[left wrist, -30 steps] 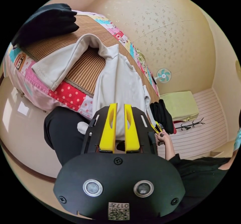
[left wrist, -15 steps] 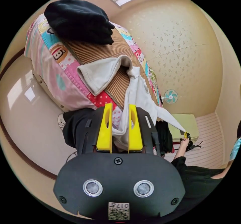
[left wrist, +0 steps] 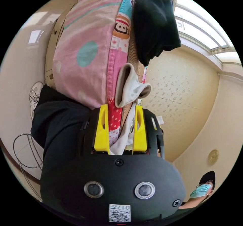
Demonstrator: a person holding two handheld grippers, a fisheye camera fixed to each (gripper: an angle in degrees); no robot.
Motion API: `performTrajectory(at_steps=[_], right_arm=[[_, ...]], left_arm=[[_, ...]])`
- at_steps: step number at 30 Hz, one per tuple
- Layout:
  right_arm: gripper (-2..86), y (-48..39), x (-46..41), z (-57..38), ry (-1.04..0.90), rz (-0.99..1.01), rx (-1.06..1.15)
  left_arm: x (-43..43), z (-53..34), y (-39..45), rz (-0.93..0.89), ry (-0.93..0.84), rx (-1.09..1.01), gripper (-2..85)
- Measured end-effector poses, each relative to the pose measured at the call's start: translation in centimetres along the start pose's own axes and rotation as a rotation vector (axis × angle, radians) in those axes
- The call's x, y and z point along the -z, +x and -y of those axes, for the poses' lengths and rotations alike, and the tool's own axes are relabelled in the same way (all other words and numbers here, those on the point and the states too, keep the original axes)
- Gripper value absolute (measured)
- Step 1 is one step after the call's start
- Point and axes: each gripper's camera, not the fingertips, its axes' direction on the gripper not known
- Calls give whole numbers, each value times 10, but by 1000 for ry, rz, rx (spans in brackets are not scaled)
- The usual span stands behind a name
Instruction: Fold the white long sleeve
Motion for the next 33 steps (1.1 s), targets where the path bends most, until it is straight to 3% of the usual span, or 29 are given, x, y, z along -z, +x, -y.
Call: performTrajectory(at_steps=[3,6,8,10,14,18,22,28,30,33], right_arm=[[62,34,-71,-89,-241,-55,-67],[60,59,-70,-176,-329,-169,22],[56,75,-48,-221,-361,-273,81],[49,92,-15,-258,-342,-404,117],[21,136,51,-328,-306,-652,162],[8,157,75,-361,-247,-534,178],[5,164,71,-376,-224,-537,243],[6,179,83,-396,-158,-468,257],[6,184,88,-397,-156,-444,250],[7,192,96,-397,-150,-398,229]], left_arm=[[12,13,-9,-54,28,103,70],[41,25,15,-25,26,35,24],[72,31,62,-17,93,-119,-1],[101,33,112,-27,188,-255,-6],[119,48,239,135,291,-545,-4],[88,54,264,149,206,-573,38],[40,30,190,286,79,-383,128],[-5,-13,52,44,-6,26,157],[-13,-9,28,18,20,115,151],[-16,-13,-3,-165,140,283,109]])
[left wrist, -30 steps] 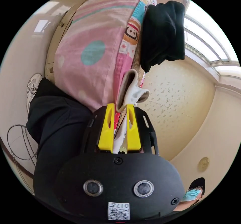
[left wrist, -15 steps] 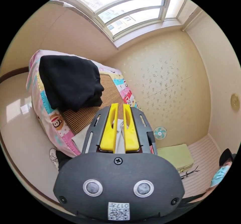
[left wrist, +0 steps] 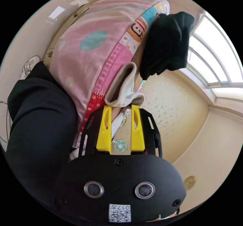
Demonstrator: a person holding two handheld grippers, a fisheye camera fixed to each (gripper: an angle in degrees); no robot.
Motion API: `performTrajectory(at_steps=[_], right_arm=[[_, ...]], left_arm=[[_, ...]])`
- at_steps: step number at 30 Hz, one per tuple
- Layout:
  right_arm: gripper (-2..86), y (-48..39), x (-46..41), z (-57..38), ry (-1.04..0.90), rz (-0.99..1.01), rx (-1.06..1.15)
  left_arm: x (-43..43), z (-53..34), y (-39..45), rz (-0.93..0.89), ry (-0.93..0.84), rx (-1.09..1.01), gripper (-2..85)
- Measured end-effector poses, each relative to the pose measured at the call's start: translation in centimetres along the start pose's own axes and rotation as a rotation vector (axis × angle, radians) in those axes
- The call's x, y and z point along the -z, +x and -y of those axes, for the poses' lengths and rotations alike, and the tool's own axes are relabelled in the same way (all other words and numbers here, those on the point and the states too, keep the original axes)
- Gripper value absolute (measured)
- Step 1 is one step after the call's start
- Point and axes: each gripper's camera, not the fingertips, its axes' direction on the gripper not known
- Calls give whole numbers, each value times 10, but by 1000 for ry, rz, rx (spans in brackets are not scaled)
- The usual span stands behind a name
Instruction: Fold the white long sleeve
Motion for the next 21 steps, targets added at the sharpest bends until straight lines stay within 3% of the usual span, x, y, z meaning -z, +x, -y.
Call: performTrajectory(at_steps=[3,7,9,11,15,17,19,21], right_arm=[[6,10,3,-1,6,42,-19],[5,20,6,1,6,75,-27],[5,24,7,3,12,87,-28],[5,25,8,5,14,77,-23],[6,24,11,13,17,53,-12],[7,27,13,18,16,65,-18],[9,31,16,23,15,82,-27],[14,35,19,32,0,98,-39]], left_arm=[[14,-8,9,-19,121,-38,40],[26,-52,112,58,312,-474,38],[-3,-91,171,90,310,-714,38],[-80,-159,234,63,156,-1009,38],[-230,-289,258,-6,-248,-1313,40],[-330,-378,216,55,-566,-1417,52],[-381,-423,158,141,-748,-1408,74],[-395,-442,98,214,-795,-1366,82]])
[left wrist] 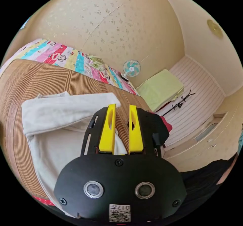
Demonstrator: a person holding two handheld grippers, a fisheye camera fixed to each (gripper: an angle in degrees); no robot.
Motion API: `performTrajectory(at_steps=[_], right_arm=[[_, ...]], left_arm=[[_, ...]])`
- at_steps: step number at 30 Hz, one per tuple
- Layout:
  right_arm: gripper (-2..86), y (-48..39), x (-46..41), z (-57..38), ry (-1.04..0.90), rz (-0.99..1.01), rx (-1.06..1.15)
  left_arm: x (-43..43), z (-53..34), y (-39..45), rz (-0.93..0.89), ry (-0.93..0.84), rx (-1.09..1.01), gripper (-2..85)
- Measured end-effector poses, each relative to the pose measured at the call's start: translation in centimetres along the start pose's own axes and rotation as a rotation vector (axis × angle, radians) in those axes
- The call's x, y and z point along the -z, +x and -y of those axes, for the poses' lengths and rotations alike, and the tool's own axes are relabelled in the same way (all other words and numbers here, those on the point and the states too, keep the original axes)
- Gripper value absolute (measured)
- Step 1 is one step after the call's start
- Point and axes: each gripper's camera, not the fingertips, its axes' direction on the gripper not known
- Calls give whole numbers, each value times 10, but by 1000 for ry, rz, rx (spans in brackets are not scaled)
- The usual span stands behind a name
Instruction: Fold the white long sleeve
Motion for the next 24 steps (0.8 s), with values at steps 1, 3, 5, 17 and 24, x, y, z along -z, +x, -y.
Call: performTrajectory(at_steps=[1,3,5,17,24], right_arm=[[16,1,1,3,-11,4,-6],[28,5,13,19,-97,44,-62],[47,3,34,21,-122,58,-71],[123,36,88,-32,-358,69,-306],[127,21,91,-9,-444,37,-199]], left_arm=[[-15,-31,-6,18,-16,39,84],[-17,-77,-22,45,-34,99,91],[9,-139,-46,125,-35,187,100],[71,-310,-59,485,-411,330,164],[23,-334,-49,558,-522,253,118]])
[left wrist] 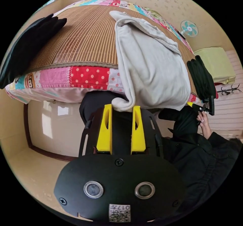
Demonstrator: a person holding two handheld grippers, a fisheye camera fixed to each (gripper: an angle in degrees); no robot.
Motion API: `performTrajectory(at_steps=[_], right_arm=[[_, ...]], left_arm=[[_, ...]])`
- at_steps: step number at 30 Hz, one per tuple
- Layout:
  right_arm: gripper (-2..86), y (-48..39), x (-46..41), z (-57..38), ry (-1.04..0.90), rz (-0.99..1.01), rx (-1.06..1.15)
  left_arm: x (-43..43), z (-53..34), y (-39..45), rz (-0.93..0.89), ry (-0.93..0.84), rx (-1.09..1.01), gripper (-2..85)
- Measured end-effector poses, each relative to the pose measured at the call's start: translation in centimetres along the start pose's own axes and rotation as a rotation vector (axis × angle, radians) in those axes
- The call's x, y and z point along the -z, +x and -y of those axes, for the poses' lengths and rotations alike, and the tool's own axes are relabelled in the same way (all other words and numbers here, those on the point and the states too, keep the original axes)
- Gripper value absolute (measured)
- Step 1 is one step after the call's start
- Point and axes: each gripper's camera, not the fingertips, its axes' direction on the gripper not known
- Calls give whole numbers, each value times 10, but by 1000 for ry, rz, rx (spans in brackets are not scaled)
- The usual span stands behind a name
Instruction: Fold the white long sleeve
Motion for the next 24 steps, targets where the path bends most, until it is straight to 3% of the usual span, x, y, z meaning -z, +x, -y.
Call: performTrajectory(at_steps=[3,10,13,16,18,21,24], right_arm=[[134,-12,-14,-5,-81,-70,60],[130,-24,-48,9,-123,-19,101],[98,-27,-49,17,-123,32,91],[43,-30,-31,19,-105,148,108],[29,-35,-3,13,-85,217,143],[20,-49,56,-6,3,348,256],[17,-56,126,-30,159,464,300]], left_arm=[[3,-7,12,57,18,-89,113],[46,-19,13,143,204,-333,135],[19,5,3,65,21,-436,168],[-14,8,4,49,-202,-550,144],[-2,-1,6,125,-153,-569,99],[32,-16,-8,2,-129,-553,54],[94,-44,-46,-348,65,-507,52]])
